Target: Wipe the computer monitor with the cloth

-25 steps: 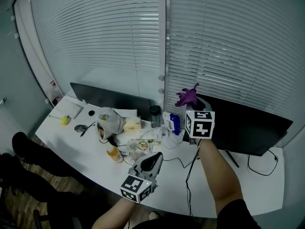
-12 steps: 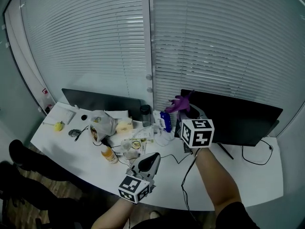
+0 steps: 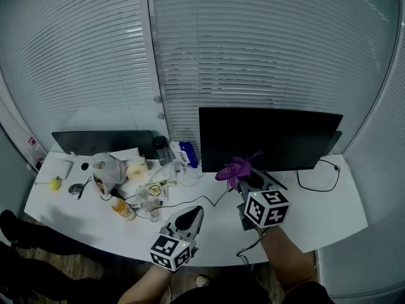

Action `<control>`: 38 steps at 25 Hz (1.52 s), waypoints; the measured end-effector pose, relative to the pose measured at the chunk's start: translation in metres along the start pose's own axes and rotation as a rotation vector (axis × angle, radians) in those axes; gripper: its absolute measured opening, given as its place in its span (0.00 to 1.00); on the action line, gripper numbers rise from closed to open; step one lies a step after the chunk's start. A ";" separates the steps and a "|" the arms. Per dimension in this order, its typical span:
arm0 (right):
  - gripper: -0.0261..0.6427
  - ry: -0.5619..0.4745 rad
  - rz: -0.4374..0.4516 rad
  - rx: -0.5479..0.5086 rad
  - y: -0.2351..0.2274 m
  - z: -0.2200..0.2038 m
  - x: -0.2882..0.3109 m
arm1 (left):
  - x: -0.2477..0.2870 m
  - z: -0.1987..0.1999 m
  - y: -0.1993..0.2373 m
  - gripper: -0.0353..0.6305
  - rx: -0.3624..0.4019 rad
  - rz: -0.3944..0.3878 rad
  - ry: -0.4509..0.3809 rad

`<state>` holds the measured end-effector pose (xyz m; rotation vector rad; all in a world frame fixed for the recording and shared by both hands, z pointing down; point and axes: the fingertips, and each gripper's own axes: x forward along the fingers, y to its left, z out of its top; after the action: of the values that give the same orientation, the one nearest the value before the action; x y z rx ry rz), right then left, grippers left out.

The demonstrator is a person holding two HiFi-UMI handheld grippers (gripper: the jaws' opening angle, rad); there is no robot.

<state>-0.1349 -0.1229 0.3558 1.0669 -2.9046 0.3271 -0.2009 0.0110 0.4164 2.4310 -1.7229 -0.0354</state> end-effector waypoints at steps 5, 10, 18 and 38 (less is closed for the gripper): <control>0.14 0.022 -0.071 0.059 -0.031 -0.034 -0.064 | 0.016 -0.020 -0.032 0.06 -0.018 -0.072 0.052; 0.14 0.061 -0.115 0.100 -0.056 -0.073 -0.120 | 0.030 -0.035 -0.071 0.06 -0.034 -0.120 0.090; 0.14 0.105 -0.106 0.156 -0.085 -0.106 -0.194 | 0.052 -0.063 -0.146 0.06 -0.059 -0.142 0.139; 0.14 0.172 -0.045 0.152 -0.114 -0.142 -0.316 | 0.054 -0.109 -0.283 0.06 -0.108 -0.150 0.186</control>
<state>0.1740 0.0231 0.4846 1.0625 -2.7361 0.6136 0.0944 0.0646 0.4866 2.3956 -1.4227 0.0749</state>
